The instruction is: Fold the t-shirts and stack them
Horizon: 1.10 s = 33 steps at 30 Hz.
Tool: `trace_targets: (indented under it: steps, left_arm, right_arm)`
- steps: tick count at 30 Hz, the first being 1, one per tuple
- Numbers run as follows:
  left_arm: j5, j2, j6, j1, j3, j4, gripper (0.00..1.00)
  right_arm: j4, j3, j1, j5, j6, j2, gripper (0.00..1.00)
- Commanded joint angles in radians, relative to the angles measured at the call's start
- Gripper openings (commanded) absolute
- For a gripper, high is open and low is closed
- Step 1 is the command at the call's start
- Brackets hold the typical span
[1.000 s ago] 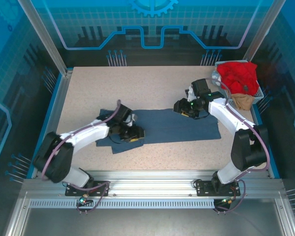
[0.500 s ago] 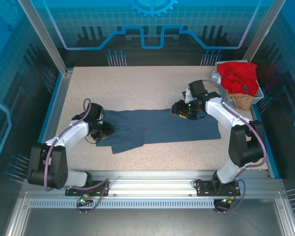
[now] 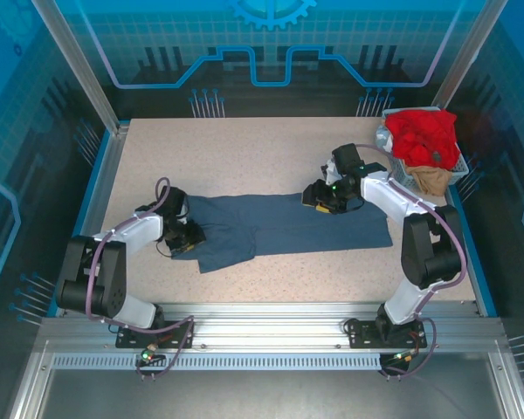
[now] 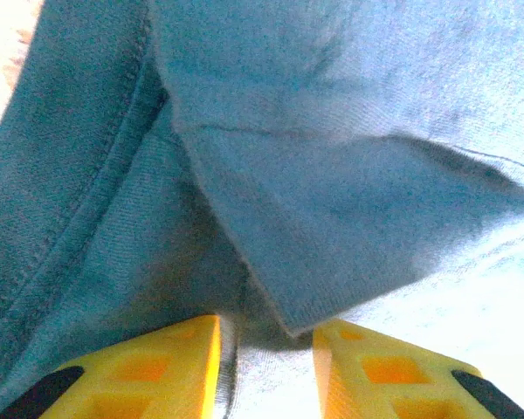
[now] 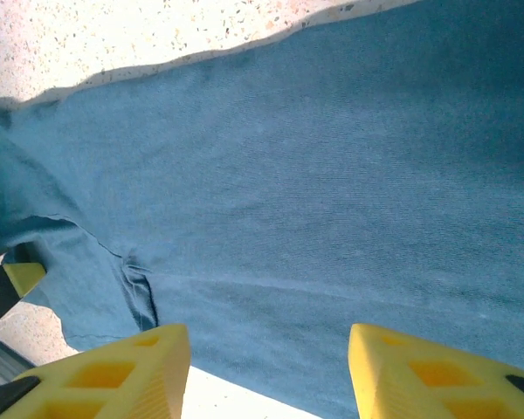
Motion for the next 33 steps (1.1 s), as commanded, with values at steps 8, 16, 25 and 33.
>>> trace_targets:
  steps: [8, 16, 25, 33]
  left_arm:
    - [0.026, -0.04, 0.005, -0.008, 0.012, -0.033, 0.28]
    - [0.039, -0.027, -0.001, -0.011, 0.012, -0.013, 0.1]
    - [0.009, -0.12, -0.014, -0.018, 0.018, -0.066, 0.0]
    - [-0.015, -0.225, -0.053, -0.021, 0.039, -0.135, 0.0]
  right_arm:
    - [0.021, 0.006, 0.012, -0.018, 0.017, 0.015, 0.52]
    - [0.077, -0.006, 0.017, -0.093, 0.016, -0.019, 0.52]
    - [0.066, -0.018, 0.018, -0.095, 0.013, -0.046, 0.52]
    - [0.064, -0.005, 0.016, -0.095, 0.014, -0.043, 0.52]
